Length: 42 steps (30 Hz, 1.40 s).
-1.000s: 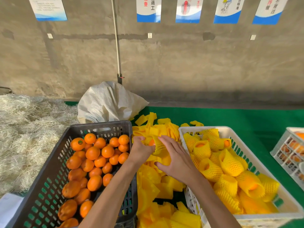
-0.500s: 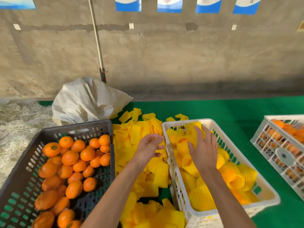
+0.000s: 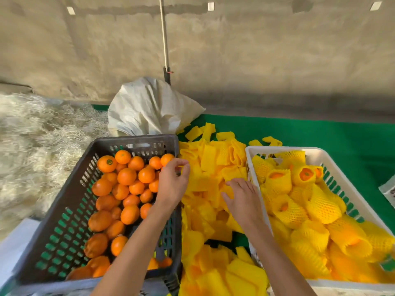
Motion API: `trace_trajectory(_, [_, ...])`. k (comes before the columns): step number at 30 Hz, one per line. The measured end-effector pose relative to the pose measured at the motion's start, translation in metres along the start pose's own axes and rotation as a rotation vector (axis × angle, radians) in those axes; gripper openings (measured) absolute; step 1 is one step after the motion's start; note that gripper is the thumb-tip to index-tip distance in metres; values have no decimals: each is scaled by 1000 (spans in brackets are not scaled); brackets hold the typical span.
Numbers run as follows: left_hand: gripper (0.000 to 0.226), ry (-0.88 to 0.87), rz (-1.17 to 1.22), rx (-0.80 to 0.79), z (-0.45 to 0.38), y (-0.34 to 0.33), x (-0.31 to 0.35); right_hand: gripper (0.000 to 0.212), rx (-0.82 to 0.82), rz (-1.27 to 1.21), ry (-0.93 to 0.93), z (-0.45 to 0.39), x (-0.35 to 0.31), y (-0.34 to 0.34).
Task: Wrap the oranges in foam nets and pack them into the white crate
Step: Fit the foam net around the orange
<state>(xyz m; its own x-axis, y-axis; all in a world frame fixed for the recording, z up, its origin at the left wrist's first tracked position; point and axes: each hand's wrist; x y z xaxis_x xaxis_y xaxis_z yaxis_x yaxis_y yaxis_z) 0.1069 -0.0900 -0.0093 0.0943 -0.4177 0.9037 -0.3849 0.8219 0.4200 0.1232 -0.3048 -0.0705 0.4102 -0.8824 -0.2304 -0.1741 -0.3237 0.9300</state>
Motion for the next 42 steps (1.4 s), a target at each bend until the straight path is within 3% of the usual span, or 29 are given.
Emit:
trace_trajectory(3, [11,36,-15,32,0,12,-26,41,-85,-87,-48,-8,-9,-35])
trace_trajectory(8, [17,145,-33,7,3,21,-61,41,-255,-200,-121,-23,-9,-87])
trace_trajectory(13, [17,150,-3,12,4,25,-66,36,-258,-241,-145,-26,-6,-111])
trace_trajectory(17, [17,126,45,-25,10,31,-59,44,-89,-348,-165,-32,-10,-91])
trace_trajectory(21, [17,71,92,-134,13,44,-51,63,120,-555,-78,-44,-39,-40])
trace_trajectory(24, [28,25,92,-224,14,52,-43,62,175,-673,11,-46,-76,-2])
trace_trajectory(29, [31,-77,177,-278,20,71,-30,36,126,-973,85,-35,-127,26])
trace_trajectory(34, [21,-52,198,-279,36,97,-39,45,113,-1057,58,-38,-158,25])
trace_trajectory(37, [29,16,304,-335,47,113,-43,40,67,-1017,77,-44,-171,20])
trace_trajectory(42, [28,223,587,-260,48,136,-59,40,-114,-1122,194,-51,-187,7])
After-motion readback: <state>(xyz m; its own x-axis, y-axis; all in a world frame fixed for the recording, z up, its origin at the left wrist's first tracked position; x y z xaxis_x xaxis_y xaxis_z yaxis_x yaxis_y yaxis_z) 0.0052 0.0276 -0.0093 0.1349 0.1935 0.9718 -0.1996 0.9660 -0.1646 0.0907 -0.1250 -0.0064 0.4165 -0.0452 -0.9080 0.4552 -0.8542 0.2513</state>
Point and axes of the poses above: each hand's wrist, its own z-axis away from the middle knuckle, its own y-axis out of the back of the hand, x = y × z, and after that the axes turned 12 degrees about y, right-handed
